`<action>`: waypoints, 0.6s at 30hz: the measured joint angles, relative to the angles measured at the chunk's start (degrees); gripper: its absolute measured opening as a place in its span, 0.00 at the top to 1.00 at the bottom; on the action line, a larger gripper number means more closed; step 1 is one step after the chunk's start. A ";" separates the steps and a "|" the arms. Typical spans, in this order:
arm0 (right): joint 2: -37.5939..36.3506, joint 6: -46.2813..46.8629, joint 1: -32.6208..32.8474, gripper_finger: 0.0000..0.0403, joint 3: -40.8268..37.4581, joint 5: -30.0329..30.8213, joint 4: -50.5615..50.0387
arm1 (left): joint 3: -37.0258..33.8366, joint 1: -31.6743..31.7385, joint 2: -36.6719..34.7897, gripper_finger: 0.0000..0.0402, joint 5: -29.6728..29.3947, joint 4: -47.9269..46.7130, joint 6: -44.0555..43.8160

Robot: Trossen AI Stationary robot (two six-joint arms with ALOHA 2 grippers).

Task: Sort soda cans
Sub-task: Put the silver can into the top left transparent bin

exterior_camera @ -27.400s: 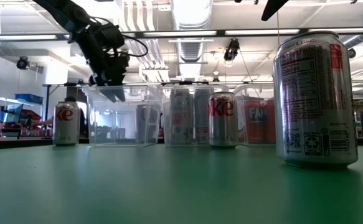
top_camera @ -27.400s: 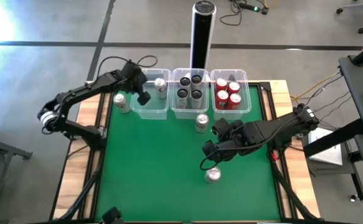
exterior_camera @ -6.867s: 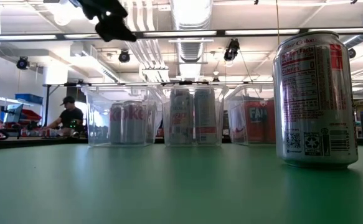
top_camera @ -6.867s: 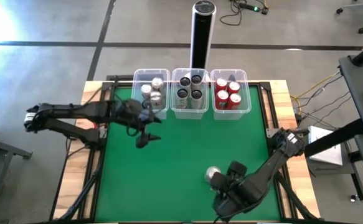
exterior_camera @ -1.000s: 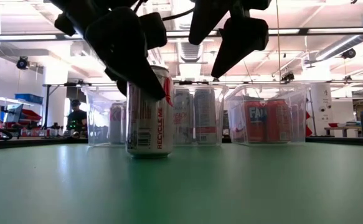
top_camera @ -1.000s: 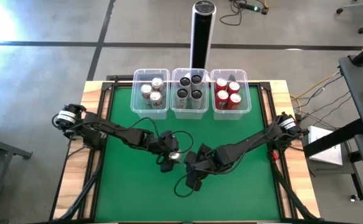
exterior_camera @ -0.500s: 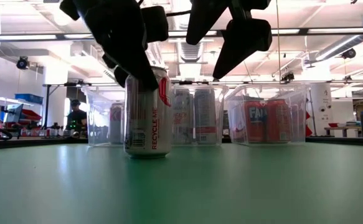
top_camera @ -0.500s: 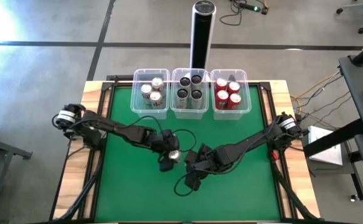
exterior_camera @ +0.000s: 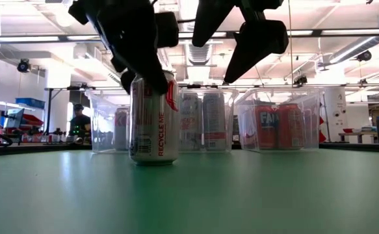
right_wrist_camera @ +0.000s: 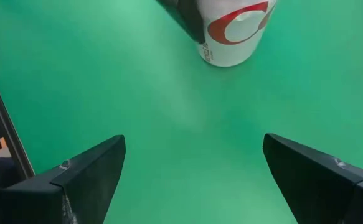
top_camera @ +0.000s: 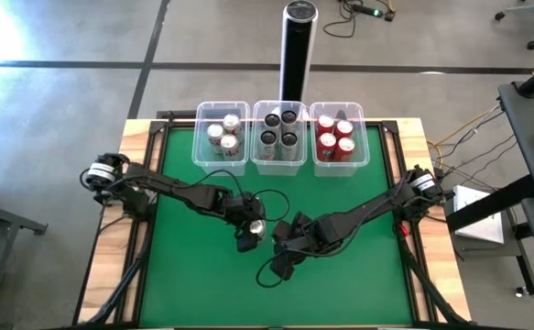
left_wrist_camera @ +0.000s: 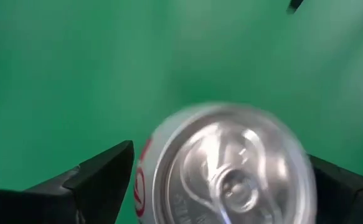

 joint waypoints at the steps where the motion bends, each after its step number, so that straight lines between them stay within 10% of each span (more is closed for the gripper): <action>1: -0.03 0.18 0.00 0.07 0.00 0.00 0.01 | -0.02 -0.01 0.41 0.13 0.01 -0.25 -0.15; 18: -0.35 0.40 0.24 0.07 5.76 0.02 -7.46 | 3.98 -0.12 2.68 0.29 0.01 -5.30 -0.50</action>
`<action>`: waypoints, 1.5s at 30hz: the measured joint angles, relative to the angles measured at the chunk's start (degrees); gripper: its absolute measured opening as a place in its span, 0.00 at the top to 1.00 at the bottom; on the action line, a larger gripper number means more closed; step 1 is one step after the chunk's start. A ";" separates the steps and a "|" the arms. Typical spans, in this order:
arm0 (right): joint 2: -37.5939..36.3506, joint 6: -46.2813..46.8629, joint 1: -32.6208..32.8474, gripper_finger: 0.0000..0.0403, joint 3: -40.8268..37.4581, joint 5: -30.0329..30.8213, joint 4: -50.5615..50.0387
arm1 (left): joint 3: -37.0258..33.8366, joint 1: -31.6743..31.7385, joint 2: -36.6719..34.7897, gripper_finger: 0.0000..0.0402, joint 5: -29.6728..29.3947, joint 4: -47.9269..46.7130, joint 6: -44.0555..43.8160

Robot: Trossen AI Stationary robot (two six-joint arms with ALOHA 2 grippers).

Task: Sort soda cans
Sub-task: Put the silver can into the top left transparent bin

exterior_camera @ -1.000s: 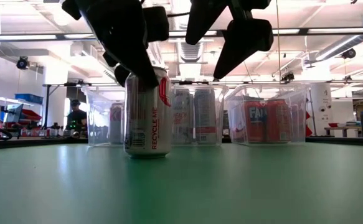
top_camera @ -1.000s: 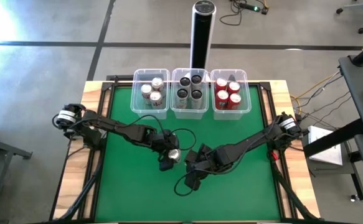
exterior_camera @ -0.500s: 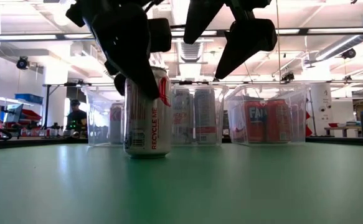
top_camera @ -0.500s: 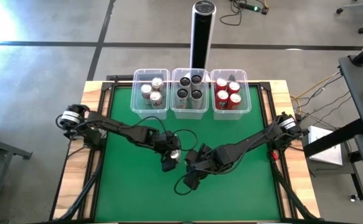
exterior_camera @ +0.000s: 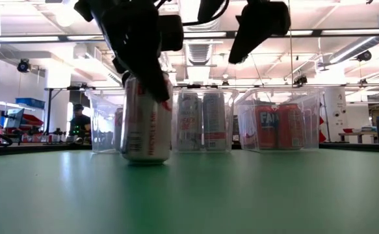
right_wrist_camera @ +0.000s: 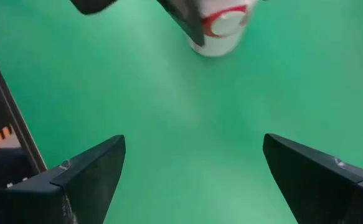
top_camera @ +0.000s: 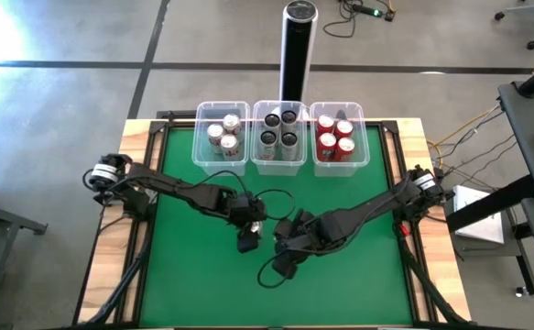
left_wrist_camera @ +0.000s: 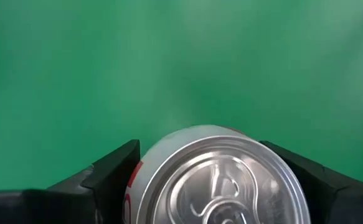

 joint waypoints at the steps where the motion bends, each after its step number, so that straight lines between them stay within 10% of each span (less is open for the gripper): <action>1: 0.01 -0.34 0.00 0.07 0.78 0.00 -1.47 | 0.36 0.00 -0.11 0.29 -0.02 -1.26 0.22; 18: -0.74 -5.25 -0.02 0.07 7.17 7.11 -9.17 | 13.61 12.98 -20.12 0.29 -10.79 -28.88 10.11; 30: -0.48 -3.74 -0.52 0.07 7.12 8.48 -7.56 | 5.06 41.22 -27.49 0.29 -10.66 -24.10 14.76; 45: -0.33 -0.70 -0.75 0.07 7.09 8.66 -7.36 | -3.63 43.56 -22.41 0.29 -8.37 -16.74 12.59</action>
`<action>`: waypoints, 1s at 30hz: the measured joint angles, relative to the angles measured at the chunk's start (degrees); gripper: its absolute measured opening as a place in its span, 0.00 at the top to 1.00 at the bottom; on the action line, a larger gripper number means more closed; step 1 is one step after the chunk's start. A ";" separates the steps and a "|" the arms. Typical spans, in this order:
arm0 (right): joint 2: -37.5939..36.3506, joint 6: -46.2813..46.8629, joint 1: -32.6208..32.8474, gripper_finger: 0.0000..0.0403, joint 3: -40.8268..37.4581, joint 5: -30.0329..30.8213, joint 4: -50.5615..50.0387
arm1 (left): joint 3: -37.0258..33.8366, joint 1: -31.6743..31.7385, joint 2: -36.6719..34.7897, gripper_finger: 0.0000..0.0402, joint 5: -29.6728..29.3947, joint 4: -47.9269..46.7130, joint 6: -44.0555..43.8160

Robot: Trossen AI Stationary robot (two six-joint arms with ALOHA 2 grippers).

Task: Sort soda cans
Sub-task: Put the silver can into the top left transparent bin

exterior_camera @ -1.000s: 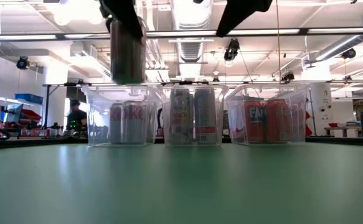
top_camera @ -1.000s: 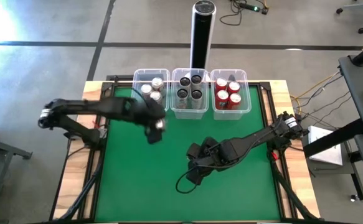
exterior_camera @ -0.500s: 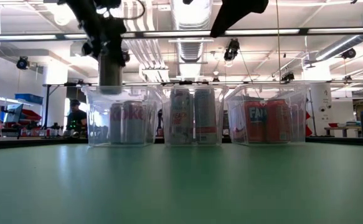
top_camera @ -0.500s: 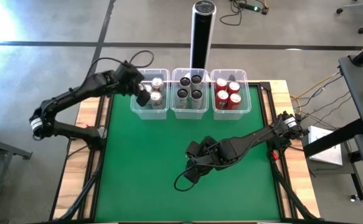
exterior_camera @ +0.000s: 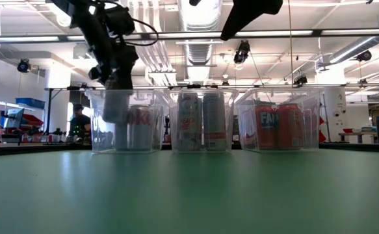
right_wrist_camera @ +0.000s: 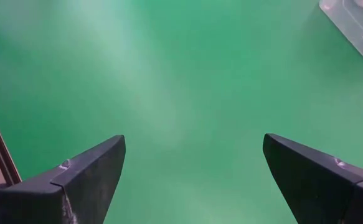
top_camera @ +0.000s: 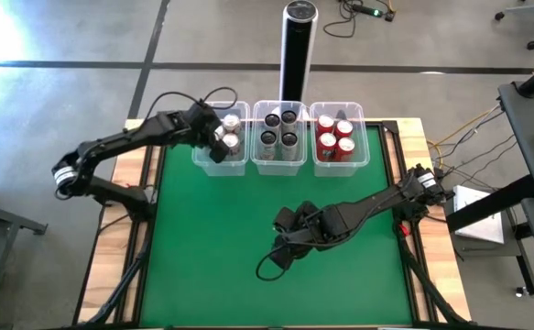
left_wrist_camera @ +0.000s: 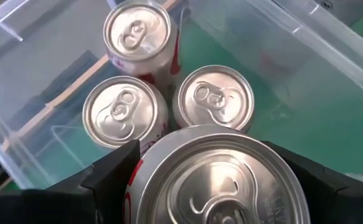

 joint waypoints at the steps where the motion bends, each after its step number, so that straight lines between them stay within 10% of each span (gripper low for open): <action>1: 0.00 0.00 -0.04 0.07 0.00 0.03 0.00 | 0.03 0.05 0.64 0.29 0.00 0.51 -0.03; 30: 0.00 1.88 -0.19 0.07 -0.59 0.15 0.15 | 0.46 0.17 10.51 0.29 0.36 1.31 -1.03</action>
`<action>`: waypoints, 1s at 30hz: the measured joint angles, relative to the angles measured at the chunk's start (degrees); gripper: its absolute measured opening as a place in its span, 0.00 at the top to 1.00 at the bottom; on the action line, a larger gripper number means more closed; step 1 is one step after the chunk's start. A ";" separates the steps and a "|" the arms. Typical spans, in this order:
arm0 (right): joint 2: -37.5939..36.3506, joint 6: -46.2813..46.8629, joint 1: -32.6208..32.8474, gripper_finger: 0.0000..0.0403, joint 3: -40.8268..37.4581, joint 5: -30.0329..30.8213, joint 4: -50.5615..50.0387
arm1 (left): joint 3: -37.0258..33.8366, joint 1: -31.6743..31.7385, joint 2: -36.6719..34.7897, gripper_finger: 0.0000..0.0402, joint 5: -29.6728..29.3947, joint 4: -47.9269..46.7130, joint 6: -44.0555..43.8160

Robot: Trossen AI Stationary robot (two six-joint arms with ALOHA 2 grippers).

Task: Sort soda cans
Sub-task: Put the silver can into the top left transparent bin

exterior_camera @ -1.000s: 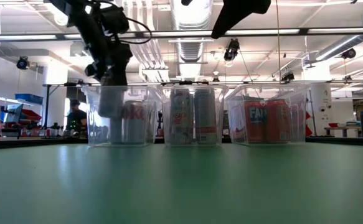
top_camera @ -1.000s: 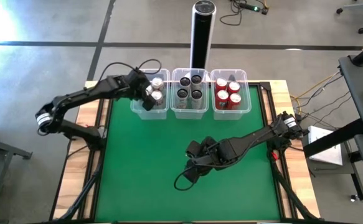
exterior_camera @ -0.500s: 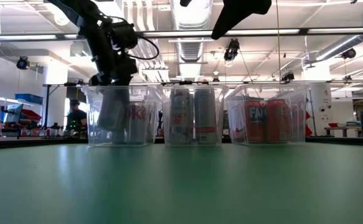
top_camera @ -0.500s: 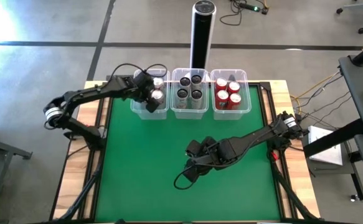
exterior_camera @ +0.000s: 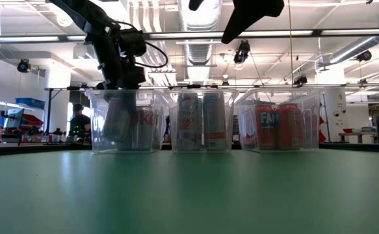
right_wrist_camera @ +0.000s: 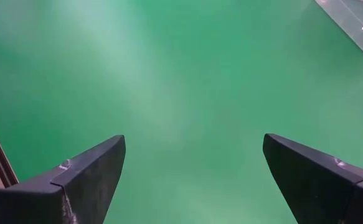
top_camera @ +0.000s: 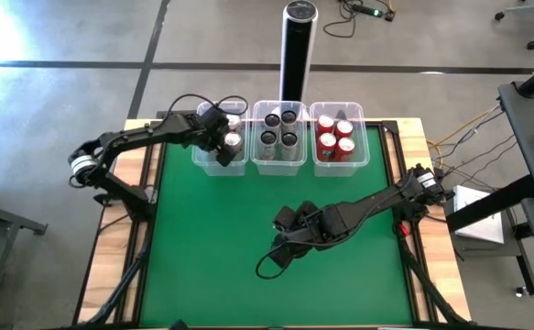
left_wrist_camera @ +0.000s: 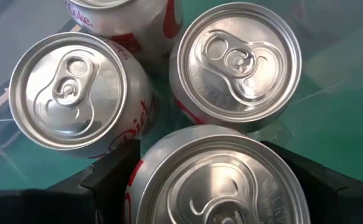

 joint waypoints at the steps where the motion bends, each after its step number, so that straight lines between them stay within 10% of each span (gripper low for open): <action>1: 0.00 0.04 0.00 0.07 0.00 0.00 0.04 | 0.00 0.07 0.00 0.29 -0.09 0.00 0.01; 30: 0.02 0.49 0.15 0.07 -0.04 -0.22 1.03 | -0.25 0.64 0.00 0.29 -4.55 3.21 -5.66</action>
